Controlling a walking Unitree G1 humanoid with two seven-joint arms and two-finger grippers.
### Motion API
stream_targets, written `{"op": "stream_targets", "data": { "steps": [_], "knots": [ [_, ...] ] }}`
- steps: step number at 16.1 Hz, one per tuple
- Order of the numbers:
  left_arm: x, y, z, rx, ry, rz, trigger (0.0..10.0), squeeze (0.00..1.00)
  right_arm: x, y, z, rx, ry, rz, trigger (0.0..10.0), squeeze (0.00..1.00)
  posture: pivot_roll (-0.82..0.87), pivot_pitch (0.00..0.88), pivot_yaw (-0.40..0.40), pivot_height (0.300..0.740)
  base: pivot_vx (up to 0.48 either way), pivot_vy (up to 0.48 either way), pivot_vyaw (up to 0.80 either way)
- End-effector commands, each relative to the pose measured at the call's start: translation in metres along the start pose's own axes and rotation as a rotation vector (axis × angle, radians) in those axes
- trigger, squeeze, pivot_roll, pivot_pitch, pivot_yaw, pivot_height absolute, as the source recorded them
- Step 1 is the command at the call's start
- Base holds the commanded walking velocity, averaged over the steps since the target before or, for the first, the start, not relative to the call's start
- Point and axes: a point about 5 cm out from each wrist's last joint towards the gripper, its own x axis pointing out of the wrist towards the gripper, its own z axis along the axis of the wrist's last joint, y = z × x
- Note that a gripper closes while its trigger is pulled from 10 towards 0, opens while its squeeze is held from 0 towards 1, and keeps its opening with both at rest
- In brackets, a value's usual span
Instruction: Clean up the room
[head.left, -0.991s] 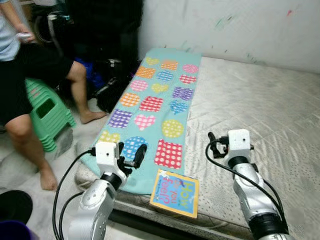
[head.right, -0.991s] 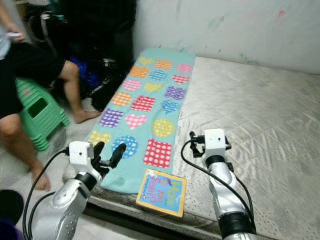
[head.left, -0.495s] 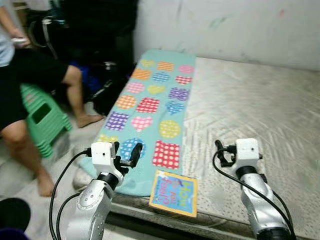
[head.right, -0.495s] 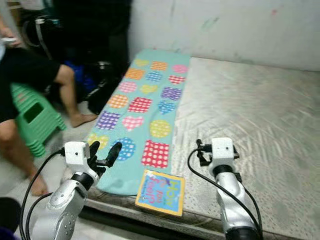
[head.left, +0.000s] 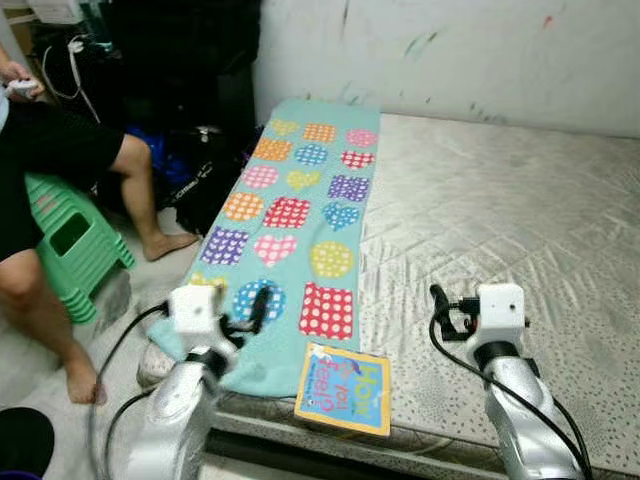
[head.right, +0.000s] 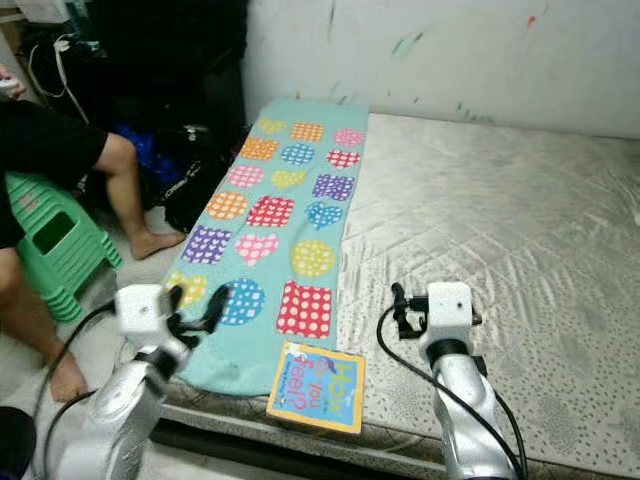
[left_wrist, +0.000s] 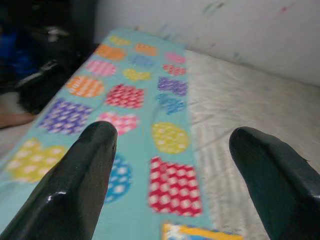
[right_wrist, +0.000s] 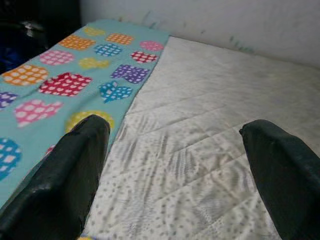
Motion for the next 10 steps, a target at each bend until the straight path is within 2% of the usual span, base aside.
{"op": "stream_targets", "data": {
  "steps": [1,5,7,10],
  "knots": [
    [-0.004,0.009,0.0,0.018,0.007,0.033,10.0,0.0,-0.002,0.0,0.005,-0.003,-0.011,0.029,10.0,0.0,-0.11,0.0,0.028,0.74,0.0,0.0,-0.8],
    [-0.007,0.015,-0.001,0.025,0.011,0.055,10.0,0.0,-0.011,-0.006,-0.004,-0.035,0.026,0.058,10.0,0.0,-0.11,0.0,0.021,0.74,0.0,0.0,-0.67],
    [-0.014,0.018,-0.003,0.026,0.028,0.065,10.0,0.0,-0.012,-0.007,-0.003,-0.047,0.029,0.069,10.0,0.0,-0.11,0.0,0.021,0.74,0.0,0.0,0.0],
    [-0.031,0.035,0.001,0.052,0.027,0.126,10.0,0.0,-0.014,-0.01,-0.003,-0.06,0.033,0.072,10.0,0.0,-0.1,0.0,0.014,0.74,0.0,0.0,0.0]
  ]
}}
